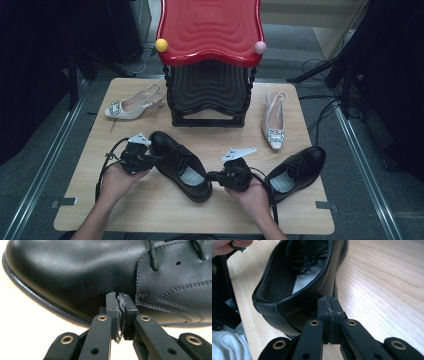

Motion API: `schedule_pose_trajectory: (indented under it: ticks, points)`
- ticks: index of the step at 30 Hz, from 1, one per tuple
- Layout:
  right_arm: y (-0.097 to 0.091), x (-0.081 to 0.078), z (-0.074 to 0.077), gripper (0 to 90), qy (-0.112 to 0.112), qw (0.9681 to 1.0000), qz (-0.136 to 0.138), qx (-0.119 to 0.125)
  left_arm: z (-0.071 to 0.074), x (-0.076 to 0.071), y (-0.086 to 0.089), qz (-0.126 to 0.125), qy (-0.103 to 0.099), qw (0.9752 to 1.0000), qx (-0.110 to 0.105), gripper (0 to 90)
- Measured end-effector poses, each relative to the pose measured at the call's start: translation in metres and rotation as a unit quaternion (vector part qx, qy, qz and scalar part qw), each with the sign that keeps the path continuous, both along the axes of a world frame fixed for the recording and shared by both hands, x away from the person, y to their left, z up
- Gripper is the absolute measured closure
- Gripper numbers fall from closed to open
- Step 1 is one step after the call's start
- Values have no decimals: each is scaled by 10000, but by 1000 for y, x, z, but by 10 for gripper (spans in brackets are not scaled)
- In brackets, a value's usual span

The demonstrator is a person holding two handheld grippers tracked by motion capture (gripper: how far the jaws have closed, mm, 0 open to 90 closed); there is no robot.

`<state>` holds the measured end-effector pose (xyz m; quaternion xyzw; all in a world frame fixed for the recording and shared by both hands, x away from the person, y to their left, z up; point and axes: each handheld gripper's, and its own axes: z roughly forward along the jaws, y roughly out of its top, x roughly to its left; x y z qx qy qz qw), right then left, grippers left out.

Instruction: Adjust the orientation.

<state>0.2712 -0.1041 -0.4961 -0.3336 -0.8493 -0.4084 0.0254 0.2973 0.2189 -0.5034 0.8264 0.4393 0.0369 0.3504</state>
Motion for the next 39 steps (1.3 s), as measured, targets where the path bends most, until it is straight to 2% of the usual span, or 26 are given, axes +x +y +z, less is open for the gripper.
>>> schedule_pose_trajectory:
  ticks: [11, 20, 26, 34, 36, 39]
  points:
    - [9, -15, 0, 900, 38, 9998, 213, 2, -2, 8, 0, -4, 53, 9999, -162, 872]
    - [23, -24, -2, 900, 32, 9991, 423, -18, -5, 14, 1, 67, 1, 9995, -304, 869]
    - [28, -25, -4, 898, 68, 9987, 499, 17, -5, 18, 1, 84, 15, 9994, -345, 866]
    - [32, -24, -4, 888, 68, 9987, 510, 2, -7, 28, -5, 90, -155, 9995, -279, 865]
    - [33, -24, -5, 900, 103, 9985, 530, 12, -8, 30, -5, 107, -156, 9993, -320, 865]
    - [33, -21, -6, 900, 113, 9984, 555, -4, -9, 34, -3, -14, -156, 9992, -375, 858]
